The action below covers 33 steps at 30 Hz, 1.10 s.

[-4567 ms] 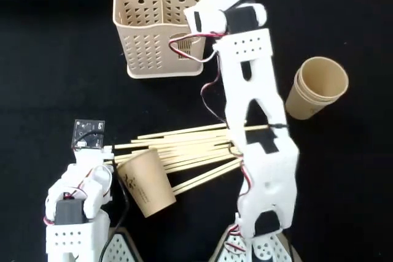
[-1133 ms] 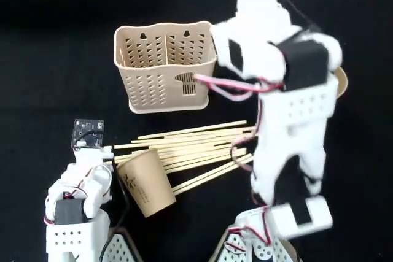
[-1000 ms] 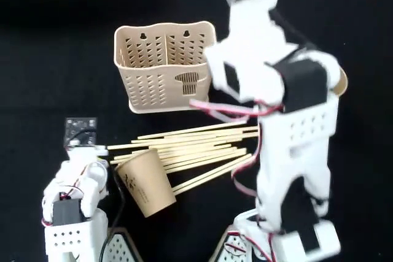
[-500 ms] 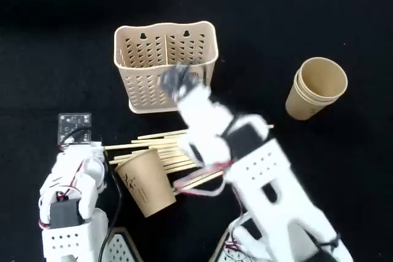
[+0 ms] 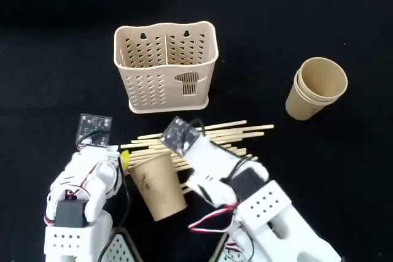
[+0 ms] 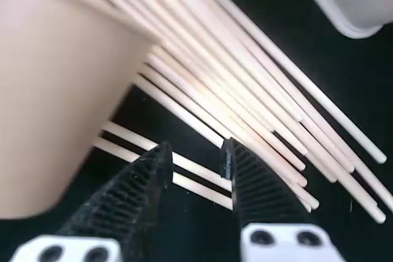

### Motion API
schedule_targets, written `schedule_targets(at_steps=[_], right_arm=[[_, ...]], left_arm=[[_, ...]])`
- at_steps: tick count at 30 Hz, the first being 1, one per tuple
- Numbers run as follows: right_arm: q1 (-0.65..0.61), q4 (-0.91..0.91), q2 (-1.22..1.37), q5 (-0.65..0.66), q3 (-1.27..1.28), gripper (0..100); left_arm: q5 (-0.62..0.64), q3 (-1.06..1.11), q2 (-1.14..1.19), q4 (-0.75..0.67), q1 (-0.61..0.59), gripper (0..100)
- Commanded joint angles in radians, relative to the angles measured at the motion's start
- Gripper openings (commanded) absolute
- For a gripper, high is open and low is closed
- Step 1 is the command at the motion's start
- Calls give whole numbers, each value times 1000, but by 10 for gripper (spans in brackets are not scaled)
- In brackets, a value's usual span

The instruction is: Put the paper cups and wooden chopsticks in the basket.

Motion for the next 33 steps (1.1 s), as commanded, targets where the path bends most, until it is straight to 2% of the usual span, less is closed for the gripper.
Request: schedule_targets(at_steps=[1, 7, 13, 18, 20, 26, 33], right_arm=[[-71, -9, -41, 9, 4, 145], [-190, 11, -53, 11, 16, 142], [-115, 135, -54, 109, -111, 142], [-120, 196, -54, 141, -180, 142], [-98, 152, -51, 130, -179, 142], [-17, -61, -47, -29, -74, 142], [175, -193, -54, -55, 1, 142]], left_arm=[[-9, -42, -8, -9, 22, 213], [-11, -33, -6, -8, 19, 211], [-6, -33, -6, -9, 21, 212], [-6, -33, -8, -51, 27, 213], [-6, -33, -8, -34, 27, 213], [-9, -33, -8, 25, 68, 213], [-11, -36, -8, -37, 315, 210]])
